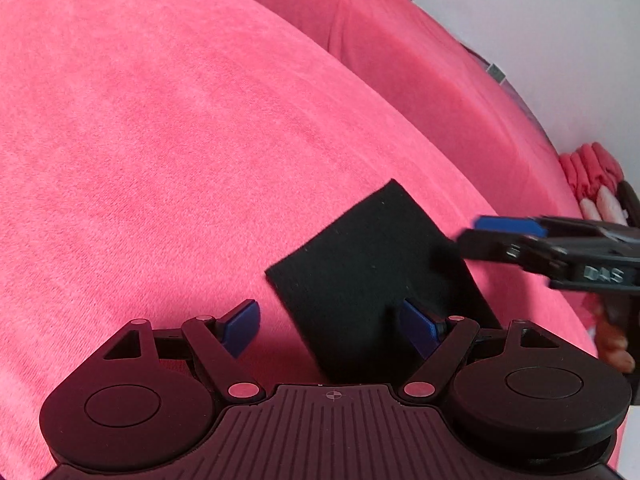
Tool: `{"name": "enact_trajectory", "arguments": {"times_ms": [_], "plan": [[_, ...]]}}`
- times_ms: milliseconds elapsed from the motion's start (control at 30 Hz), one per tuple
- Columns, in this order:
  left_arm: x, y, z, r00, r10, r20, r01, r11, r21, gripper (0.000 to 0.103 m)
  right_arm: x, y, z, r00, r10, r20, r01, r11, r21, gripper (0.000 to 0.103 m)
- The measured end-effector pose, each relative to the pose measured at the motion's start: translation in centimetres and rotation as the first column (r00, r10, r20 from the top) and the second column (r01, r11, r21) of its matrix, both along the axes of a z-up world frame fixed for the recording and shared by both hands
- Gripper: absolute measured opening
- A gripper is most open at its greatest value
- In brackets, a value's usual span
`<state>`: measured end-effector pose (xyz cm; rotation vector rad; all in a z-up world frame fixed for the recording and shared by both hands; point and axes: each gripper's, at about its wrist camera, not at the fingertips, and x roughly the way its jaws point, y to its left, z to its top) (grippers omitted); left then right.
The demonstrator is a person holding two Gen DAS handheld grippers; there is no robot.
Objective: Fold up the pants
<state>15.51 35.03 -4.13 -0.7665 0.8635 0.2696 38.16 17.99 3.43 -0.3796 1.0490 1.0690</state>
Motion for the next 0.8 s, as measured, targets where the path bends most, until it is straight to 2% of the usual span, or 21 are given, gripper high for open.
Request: {"name": "enact_trajectory", "arguments": {"times_ms": [133,267,333,400,467,567,667,767,800], "plan": [[0.4,-0.4,0.0,1.0,-0.012,0.004,0.012,1.0,0.019,0.103,0.7,2.1,-1.8,1.0,0.003,-0.002,-0.003,0.999,-0.033,0.062],[1.1,-0.4,0.2,1.0,-0.029,-0.002,0.029,0.999,0.044,0.103,0.9,2.3,-2.9,1.0,-0.003,-0.019,0.002,0.998,-0.06,0.061],[1.3,-0.6,0.2,0.999,-0.039,-0.003,0.04,0.998,0.054,0.103,1.0,2.4,-3.3,0.999,-0.009,-0.044,0.006,0.999,-0.054,0.058],[1.4,-0.9,0.3,0.999,-0.04,-0.014,0.041,0.996,0.074,0.103,1.1,2.3,-3.5,0.997,-0.008,-0.08,0.004,0.999,-0.051,0.041],[1.5,-1.1,0.4,0.999,-0.042,-0.021,0.044,0.994,0.103,0.103,0.8,2.3,-3.1,0.997,0.025,-0.074,-0.028,0.999,-0.04,0.026],[1.1,-1.1,0.6,0.999,-0.037,-0.021,0.039,0.993,0.115,0.103,0.6,2.3,-2.6,0.997,0.048,-0.061,-0.05,0.998,-0.043,0.027],[2.2,-0.8,0.6,0.999,-0.029,-0.022,0.031,0.995,0.099,0.103,0.7,2.5,-2.9,0.997,0.023,-0.074,-0.027,0.998,-0.058,0.039],[2.3,-0.6,0.4,0.999,-0.028,-0.026,0.031,0.995,0.091,0.103,0.9,2.6,-3.5,0.995,-0.003,-0.095,-0.003,0.998,-0.056,0.04],[2.3,-0.6,0.4,0.999,-0.03,-0.027,0.032,0.995,0.092,0.103,0.8,2.7,-3.6,0.995,-0.007,-0.095,0.002,0.998,-0.056,0.037]]}}
